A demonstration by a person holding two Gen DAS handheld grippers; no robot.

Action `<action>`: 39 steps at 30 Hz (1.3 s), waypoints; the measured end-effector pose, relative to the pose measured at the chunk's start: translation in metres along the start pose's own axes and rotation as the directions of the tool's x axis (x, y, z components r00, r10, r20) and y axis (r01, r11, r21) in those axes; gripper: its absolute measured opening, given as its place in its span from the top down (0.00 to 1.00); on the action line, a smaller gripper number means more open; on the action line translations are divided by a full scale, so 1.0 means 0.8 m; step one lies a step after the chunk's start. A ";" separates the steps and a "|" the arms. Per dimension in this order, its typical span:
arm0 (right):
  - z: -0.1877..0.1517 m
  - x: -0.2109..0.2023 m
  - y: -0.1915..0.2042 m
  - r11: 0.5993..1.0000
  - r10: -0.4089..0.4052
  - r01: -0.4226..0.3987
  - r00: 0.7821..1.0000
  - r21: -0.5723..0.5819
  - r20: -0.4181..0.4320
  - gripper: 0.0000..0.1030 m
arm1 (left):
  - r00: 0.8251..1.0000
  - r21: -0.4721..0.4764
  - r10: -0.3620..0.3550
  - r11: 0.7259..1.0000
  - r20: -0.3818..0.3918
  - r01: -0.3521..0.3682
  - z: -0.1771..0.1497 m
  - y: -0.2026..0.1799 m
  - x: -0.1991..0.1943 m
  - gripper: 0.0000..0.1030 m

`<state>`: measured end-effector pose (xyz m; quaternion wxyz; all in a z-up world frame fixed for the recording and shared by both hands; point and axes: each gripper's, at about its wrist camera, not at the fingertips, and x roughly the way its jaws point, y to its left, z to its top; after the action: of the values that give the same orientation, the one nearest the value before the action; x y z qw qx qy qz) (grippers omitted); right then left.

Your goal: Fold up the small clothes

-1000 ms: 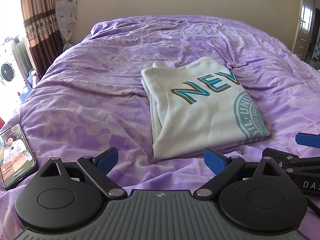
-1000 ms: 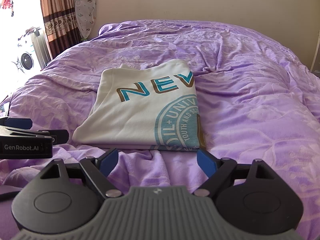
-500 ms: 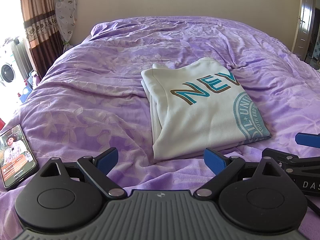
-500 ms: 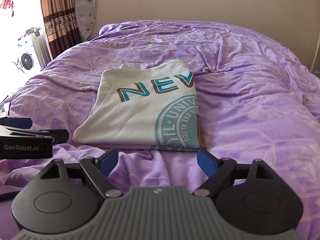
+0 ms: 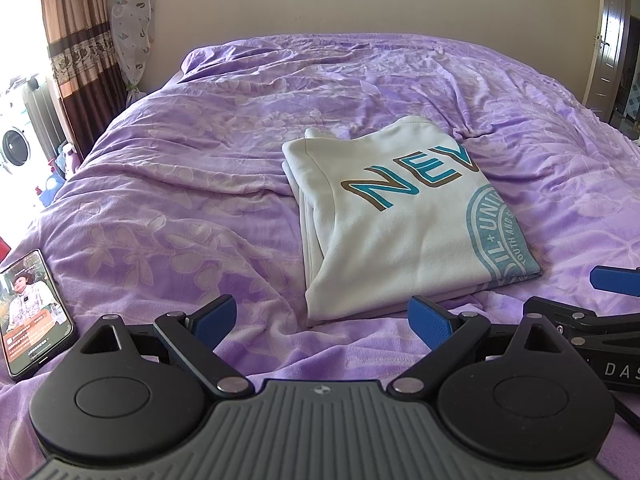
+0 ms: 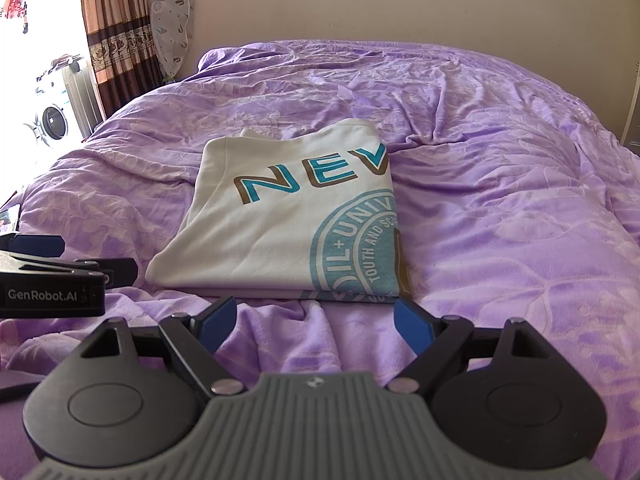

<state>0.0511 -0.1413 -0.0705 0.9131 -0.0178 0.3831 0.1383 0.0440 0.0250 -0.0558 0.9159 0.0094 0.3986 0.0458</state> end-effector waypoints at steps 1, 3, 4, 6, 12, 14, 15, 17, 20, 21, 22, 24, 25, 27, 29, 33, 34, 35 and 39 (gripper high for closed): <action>0.000 0.000 0.000 1.000 0.000 0.000 1.000 0.000 0.000 0.20 | 1.000 0.000 0.000 1.000 0.000 0.000 0.000 0.000 0.000 0.00; 0.000 0.000 0.000 1.000 0.000 0.000 1.000 0.000 0.000 0.20 | 1.000 -0.001 0.000 1.000 0.000 0.000 0.000 0.000 0.000 0.00; 0.000 0.000 0.000 1.000 0.000 0.000 1.000 0.000 0.000 0.20 | 1.000 -0.001 0.000 1.000 0.000 0.000 0.000 0.000 0.000 0.00; 0.000 0.000 0.000 1.000 0.000 0.000 1.000 0.000 0.000 0.20 | 1.000 0.000 0.001 1.000 0.000 -0.001 -0.001 0.000 0.000 0.00; 0.000 0.000 0.000 1.000 0.000 0.000 1.000 0.000 0.000 0.20 | 1.000 -0.001 0.001 1.000 0.002 -0.001 0.001 0.000 0.000 0.00; 0.000 0.001 0.000 1.000 0.000 0.000 1.000 0.000 0.000 0.20 | 1.000 -0.001 0.001 1.000 0.002 -0.001 0.000 0.000 -0.001 0.00; 0.000 0.000 0.000 1.000 0.001 -0.001 1.000 0.000 0.000 0.20 | 1.000 -0.001 0.001 1.000 0.002 -0.001 0.000 0.000 -0.001 0.00; 0.000 0.001 0.000 1.000 0.001 -0.001 1.000 0.001 0.000 0.20 | 1.000 0.000 0.002 1.000 0.002 -0.002 0.000 -0.001 -0.001 0.00; 0.000 0.001 0.000 1.000 0.001 -0.001 1.000 0.001 0.000 0.20 | 1.000 -0.001 0.002 1.000 0.004 -0.002 0.000 0.000 -0.001 0.00; 0.000 0.000 0.000 1.000 0.001 -0.001 1.000 0.001 0.000 0.20 | 1.000 -0.001 0.001 1.000 0.003 -0.001 0.000 0.000 -0.001 0.00; 0.000 0.000 0.000 1.000 0.001 -0.001 1.000 0.000 0.000 0.20 | 1.000 0.000 0.002 1.000 0.003 -0.002 0.000 -0.001 -0.001 0.00; 0.000 0.000 0.000 1.000 0.001 -0.001 1.000 0.001 0.000 0.20 | 1.000 -0.002 0.004 1.000 0.005 -0.004 0.000 0.000 -0.001 0.00; 0.000 0.000 0.000 1.000 0.001 -0.001 1.000 0.001 0.000 0.20 | 1.000 -0.004 0.003 1.000 0.005 -0.003 0.002 0.001 -0.001 0.00; 0.000 0.000 0.000 1.000 0.001 -0.001 1.000 0.001 0.000 0.20 | 1.000 -0.006 -0.003 1.000 0.002 0.003 0.003 0.002 0.000 0.00; 0.000 0.001 0.000 1.000 0.001 -0.001 1.000 0.001 0.000 0.20 | 1.000 -0.002 0.000 1.000 0.002 0.000 0.006 0.002 0.000 0.00; 0.000 0.001 0.000 1.000 0.001 -0.001 1.000 0.001 0.000 0.20 | 1.000 -0.002 -0.003 1.000 0.006 0.003 0.005 0.002 0.000 0.00; 0.000 0.001 0.000 1.000 0.001 -0.001 1.000 0.001 0.000 0.20 | 1.000 -0.002 -0.004 1.000 0.007 0.004 0.005 0.002 0.000 0.00; 0.000 0.001 0.000 1.000 0.001 -0.001 1.000 0.001 0.000 0.20 | 1.000 -0.001 -0.005 1.000 0.008 0.005 0.007 0.003 0.001 0.00; 0.000 0.001 0.000 1.000 0.001 -0.001 1.000 0.001 -0.001 0.20 | 1.000 0.000 -0.006 1.000 0.011 0.006 0.010 0.004 0.005 0.00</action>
<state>0.0516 -0.1415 -0.0710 0.9129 -0.0171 0.3835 0.1387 0.0519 0.0291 -0.0532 0.9182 0.0086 0.3937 0.0429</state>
